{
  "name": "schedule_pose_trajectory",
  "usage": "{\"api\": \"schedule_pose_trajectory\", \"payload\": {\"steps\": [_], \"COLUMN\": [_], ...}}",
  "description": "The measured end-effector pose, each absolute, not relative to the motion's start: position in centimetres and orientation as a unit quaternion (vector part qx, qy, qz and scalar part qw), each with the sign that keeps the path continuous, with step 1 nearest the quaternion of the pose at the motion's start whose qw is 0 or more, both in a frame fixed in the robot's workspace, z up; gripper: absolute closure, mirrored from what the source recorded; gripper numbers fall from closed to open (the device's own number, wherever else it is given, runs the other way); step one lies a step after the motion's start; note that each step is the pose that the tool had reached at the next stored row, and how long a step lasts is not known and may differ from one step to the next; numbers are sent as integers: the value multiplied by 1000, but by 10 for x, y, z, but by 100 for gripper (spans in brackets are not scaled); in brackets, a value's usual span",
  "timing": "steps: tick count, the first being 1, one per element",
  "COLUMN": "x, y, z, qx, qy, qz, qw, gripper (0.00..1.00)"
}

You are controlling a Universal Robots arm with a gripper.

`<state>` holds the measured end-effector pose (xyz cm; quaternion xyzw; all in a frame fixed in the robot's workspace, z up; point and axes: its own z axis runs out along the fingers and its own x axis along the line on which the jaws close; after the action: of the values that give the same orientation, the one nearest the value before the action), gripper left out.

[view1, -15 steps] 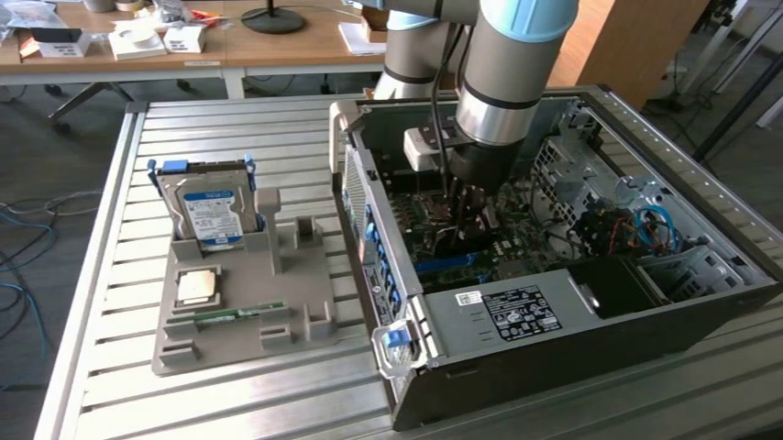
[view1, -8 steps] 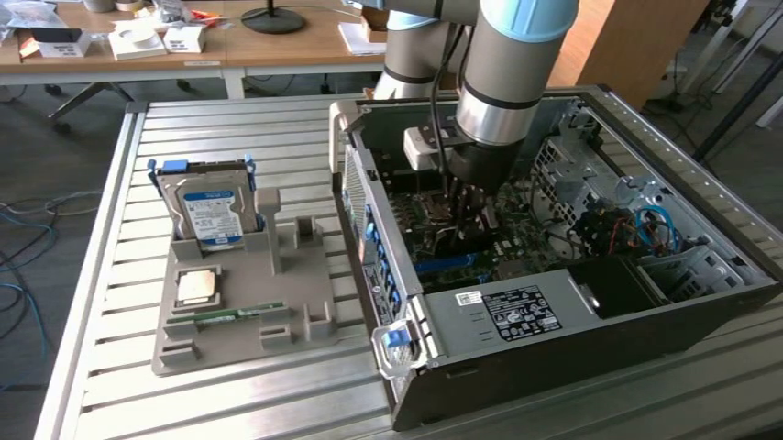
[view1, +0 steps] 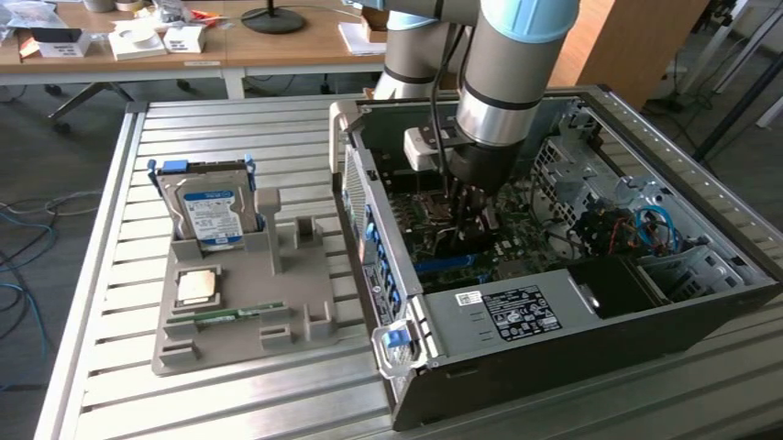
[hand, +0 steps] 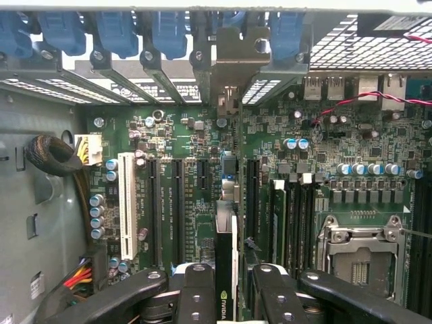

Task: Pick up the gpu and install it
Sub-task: 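Insert the gpu into the slot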

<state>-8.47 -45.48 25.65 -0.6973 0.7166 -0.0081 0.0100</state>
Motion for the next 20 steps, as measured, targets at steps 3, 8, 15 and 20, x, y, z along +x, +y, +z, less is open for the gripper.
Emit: {"api": "schedule_pose_trajectory", "payload": {"steps": [3, 8, 15, 20], "x": [-85, -85, -85, -85], "y": [-455, -455, -457, -457], "z": [257, 257, 256, 257], "qx": [-697, -697, -697, -697], "qy": [717, 717, 717, 717], "qz": [-8, -8, -8, -8], "qw": [10, 10, 10, 9], "gripper": [74, 74, 74, 74]}}
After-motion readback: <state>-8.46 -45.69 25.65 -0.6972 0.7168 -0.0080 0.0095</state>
